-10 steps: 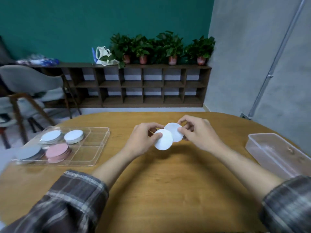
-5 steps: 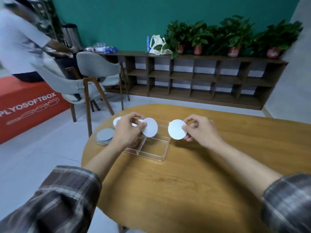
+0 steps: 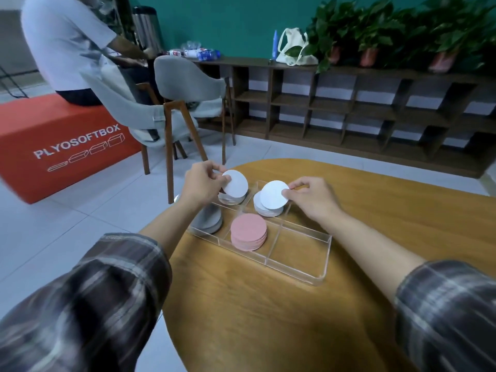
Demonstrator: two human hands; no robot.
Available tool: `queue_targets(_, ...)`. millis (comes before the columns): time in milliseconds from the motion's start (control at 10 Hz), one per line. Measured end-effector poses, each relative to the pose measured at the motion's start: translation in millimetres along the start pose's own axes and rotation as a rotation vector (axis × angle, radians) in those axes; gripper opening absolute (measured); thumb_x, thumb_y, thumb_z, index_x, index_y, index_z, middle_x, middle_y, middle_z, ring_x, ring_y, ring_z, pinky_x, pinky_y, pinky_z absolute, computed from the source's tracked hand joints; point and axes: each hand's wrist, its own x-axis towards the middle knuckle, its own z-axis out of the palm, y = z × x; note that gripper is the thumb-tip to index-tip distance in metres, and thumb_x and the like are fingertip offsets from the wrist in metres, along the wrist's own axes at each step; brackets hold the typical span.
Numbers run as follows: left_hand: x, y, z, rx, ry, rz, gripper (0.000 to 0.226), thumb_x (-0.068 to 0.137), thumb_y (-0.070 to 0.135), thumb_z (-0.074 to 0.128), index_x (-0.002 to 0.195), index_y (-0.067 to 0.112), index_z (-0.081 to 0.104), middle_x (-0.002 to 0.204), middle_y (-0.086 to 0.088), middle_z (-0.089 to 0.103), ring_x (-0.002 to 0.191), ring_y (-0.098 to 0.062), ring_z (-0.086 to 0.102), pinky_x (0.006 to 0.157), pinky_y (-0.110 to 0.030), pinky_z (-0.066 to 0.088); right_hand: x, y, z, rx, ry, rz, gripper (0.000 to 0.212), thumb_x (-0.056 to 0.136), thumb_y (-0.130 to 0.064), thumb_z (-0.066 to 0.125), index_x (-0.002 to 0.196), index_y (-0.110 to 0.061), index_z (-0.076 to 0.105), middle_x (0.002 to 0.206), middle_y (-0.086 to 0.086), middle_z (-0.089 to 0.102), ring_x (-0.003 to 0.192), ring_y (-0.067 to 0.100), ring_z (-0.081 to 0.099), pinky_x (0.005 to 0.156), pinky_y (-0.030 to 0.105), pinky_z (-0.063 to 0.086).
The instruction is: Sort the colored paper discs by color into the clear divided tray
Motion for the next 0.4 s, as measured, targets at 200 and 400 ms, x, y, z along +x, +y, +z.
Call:
queue_targets(200, 15, -18, 6, 0.293, -0.038, 0.103, 0.012, 0.088, 0.029, 0.081, 0.094, 0.02, 0.076, 0.088, -0.002, 0.072, 0.086, -0.021, 0.067, 0.076, -0.038, 0.06, 14, 2, 24, -0.172, 0.058, -0.06, 0.007, 0.081, -0.029, 0.075, 0.083, -0.026, 0.069, 0.072, -0.008, 0.072, 0.079, 0.018, 0.068, 0.062, 0.025, 0.048)
queue_targets(400, 11, -18, 10, 0.397, -0.018, 0.198, 0.012, 0.091, 0.027, 0.073, 0.098, 0.02, 0.08, 0.099, -0.002, 0.07, 0.089, -0.023, 0.066, 0.073, -0.04, 0.059, 6, 5, 28, -0.357, 0.086, -0.204, 0.026, 0.084, -0.032, 0.07, 0.107, -0.022, 0.066, 0.099, -0.002, 0.064, 0.101, 0.024, 0.059, 0.083, 0.04, 0.053)
